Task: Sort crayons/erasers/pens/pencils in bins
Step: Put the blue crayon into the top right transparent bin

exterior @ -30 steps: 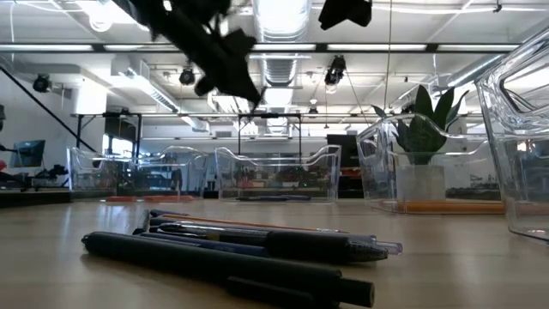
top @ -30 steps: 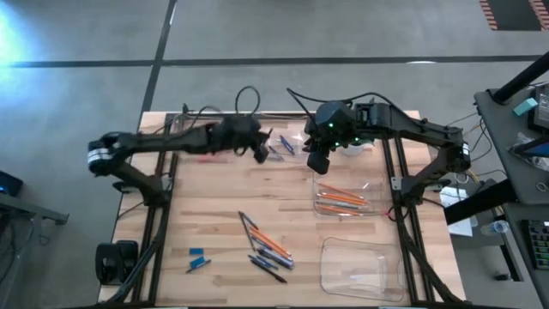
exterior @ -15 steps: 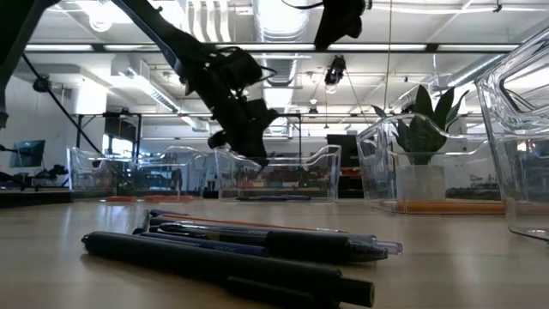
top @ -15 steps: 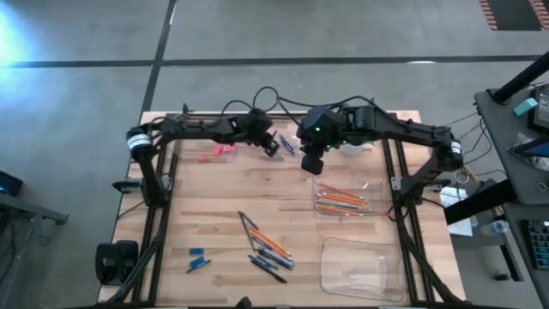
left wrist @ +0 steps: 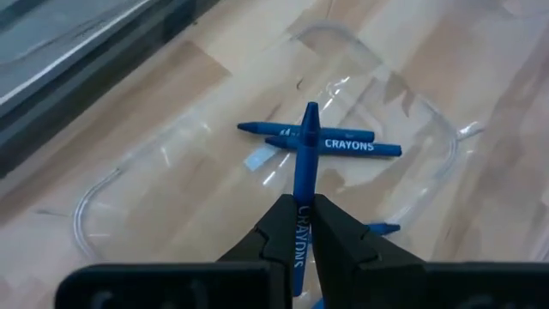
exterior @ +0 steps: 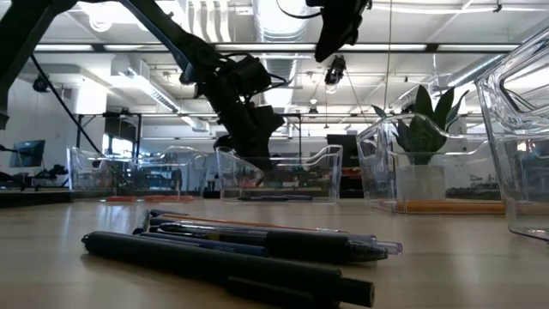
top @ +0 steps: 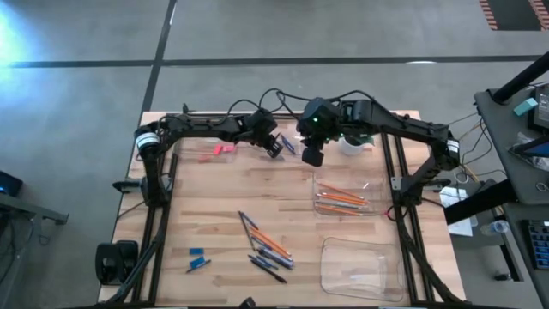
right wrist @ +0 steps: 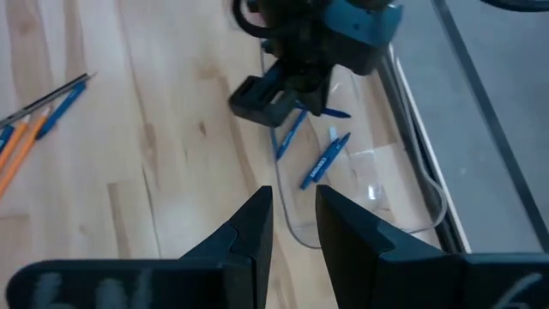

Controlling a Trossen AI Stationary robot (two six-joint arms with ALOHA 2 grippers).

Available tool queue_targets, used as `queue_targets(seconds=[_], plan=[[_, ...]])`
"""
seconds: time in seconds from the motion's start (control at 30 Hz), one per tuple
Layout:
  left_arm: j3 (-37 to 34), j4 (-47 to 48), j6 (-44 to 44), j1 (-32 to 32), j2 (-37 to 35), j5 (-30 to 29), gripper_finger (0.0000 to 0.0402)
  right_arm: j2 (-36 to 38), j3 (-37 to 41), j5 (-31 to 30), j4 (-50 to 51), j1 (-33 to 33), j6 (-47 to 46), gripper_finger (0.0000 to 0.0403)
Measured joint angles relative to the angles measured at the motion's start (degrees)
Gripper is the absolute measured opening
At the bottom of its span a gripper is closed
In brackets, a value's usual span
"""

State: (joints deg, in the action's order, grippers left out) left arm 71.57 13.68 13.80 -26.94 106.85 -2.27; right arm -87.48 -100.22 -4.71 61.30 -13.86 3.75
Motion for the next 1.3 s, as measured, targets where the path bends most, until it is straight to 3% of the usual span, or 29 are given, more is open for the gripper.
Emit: queue_targets(seconds=[0.2,0.5,0.87,1.1,1.3], plan=[[-0.04,5.59,-1.39,0.33,-0.07,0.09,0.0015,0.00,0.00,0.02,0.04,-0.73,-0.02,0.0082],[1.31,6.07,-0.83,0.33,-0.11,0.53,0.0021,0.00,0.00,0.07,0.17,-0.82,-0.17,0.0082],[2.01,5.95,1.11,0.39,-0.65,0.55,0.0112,0.02,0.00,0.07,0.63,-0.82,-0.13,0.0082],[2.02,3.94,2.23,1.59,-8.93,2.39,0.0118,0.02,0.00,0.09,2.14,-0.80,-0.09,0.0082],[-0.55,4.67,2.08,9.86,-17.93,9.22,0.0118,0.04,0.00,0.07,1.93,-0.82,1.73,0.0082]])
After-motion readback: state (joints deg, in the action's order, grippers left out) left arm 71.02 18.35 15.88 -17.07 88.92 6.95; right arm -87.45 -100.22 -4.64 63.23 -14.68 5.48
